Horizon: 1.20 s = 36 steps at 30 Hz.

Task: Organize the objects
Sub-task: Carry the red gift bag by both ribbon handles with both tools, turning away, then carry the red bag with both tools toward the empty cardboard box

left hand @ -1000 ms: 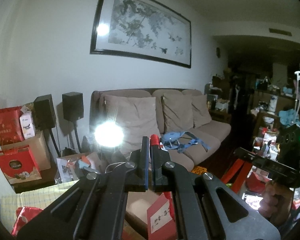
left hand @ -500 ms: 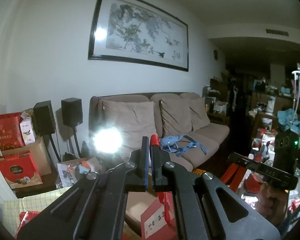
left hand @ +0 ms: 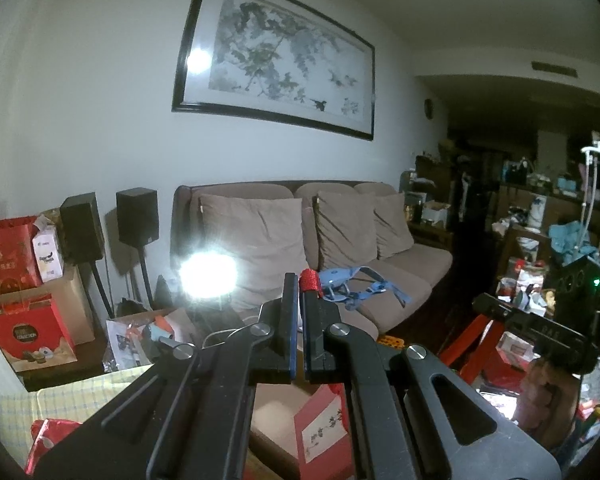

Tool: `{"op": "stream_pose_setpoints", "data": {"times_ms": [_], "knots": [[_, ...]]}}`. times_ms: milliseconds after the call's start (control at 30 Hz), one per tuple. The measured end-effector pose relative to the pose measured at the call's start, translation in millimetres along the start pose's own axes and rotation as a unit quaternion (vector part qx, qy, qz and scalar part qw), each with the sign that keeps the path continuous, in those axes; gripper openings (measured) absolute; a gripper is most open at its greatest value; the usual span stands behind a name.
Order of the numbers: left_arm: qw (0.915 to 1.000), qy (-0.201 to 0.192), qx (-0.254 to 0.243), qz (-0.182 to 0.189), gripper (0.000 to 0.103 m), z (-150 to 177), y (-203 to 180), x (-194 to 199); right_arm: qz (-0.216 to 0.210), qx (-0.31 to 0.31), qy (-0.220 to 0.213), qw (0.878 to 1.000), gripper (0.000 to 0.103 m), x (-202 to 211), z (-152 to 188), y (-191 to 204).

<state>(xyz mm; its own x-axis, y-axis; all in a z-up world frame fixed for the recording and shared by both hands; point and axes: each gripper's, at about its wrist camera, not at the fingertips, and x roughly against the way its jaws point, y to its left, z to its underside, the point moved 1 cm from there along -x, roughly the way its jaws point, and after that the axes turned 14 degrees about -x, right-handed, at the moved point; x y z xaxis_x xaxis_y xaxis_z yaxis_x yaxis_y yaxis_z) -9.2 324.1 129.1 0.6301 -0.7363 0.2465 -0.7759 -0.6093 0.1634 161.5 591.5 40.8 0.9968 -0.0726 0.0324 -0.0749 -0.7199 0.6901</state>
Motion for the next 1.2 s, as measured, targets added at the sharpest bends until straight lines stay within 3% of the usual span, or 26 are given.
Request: {"op": "stream_pose_setpoints", "data": {"times_ms": [200, 300, 733, 1200], "knots": [[1.0, 0.003, -0.001, 0.006, 0.002, 0, -7, -7, 0.001, -0.007, -0.005, 1.0, 0.003, 5, -3, -3], [0.9999, 0.004, -0.002, 0.011, 0.002, -2, -10, -10, -0.022, -0.011, -0.005, 1.0, 0.003, 9, -2, -2], [0.9994, -0.006, -0.027, 0.021, 0.002, -17, -29, -19, -0.007, 0.0, -0.008, 1.0, 0.003, 15, -1, 5], [0.999, 0.005, -0.015, 0.041, 0.002, -15, -32, -46, 0.021, 0.01, -0.027, 0.999, 0.003, 18, -7, 3]]}}
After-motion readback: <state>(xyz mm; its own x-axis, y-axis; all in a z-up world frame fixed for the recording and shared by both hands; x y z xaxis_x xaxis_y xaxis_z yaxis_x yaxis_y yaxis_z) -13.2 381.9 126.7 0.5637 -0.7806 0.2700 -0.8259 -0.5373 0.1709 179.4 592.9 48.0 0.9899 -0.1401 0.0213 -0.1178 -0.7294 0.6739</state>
